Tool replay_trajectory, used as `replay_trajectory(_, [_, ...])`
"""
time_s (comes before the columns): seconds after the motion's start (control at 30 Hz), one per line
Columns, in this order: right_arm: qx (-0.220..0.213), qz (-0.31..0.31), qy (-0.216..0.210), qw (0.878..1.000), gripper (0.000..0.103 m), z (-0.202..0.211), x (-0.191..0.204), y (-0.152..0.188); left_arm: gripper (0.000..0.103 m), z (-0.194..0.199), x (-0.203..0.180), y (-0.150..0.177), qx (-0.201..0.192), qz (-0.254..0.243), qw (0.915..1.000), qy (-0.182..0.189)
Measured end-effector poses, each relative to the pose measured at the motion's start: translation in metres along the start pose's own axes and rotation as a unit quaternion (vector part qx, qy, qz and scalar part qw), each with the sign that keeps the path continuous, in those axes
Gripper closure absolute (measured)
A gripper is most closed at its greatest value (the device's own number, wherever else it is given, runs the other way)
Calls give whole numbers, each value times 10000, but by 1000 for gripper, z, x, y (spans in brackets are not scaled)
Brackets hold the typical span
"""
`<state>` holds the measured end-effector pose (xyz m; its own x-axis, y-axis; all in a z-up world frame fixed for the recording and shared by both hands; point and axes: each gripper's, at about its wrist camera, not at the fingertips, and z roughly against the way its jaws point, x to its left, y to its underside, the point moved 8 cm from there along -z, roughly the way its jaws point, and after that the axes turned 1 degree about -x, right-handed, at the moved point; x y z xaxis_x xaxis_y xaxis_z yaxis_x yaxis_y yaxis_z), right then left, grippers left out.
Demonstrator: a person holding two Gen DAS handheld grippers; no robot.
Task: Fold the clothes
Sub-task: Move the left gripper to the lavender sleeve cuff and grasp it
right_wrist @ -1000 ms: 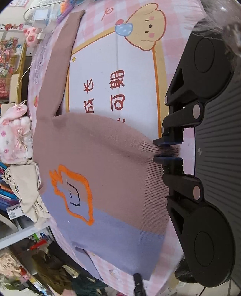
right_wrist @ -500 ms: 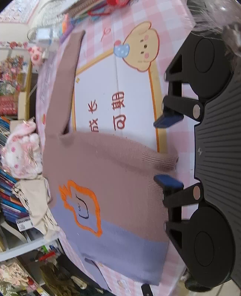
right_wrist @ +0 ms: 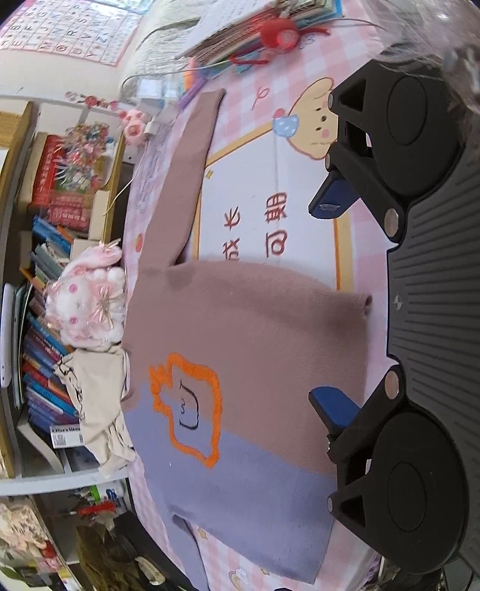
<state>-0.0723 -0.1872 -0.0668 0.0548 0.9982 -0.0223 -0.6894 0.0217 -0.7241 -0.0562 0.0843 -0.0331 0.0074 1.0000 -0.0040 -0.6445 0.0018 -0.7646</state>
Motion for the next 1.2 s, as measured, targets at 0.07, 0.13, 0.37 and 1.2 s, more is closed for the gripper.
replay_trajectory(0.07, [21,42,-1,10000,4,-2,8,-1,0,0,0,-2,-50,-104,9999,98])
replay_trajectory(0.13, [10,73,17,10000,4,-3,15,-3,0,-6,9,-7,-49,-176,9997,188])
replay_trajectory(0.37, [-20,-177,268,9995,3,-13,49,-15,0,-29,41,-24,-45,-426,9978,500])
replay_trajectory(1.2, [-283,-82,788,9965,3,-35,207,-65,15,-132,216,-94,50,408,9978,527])
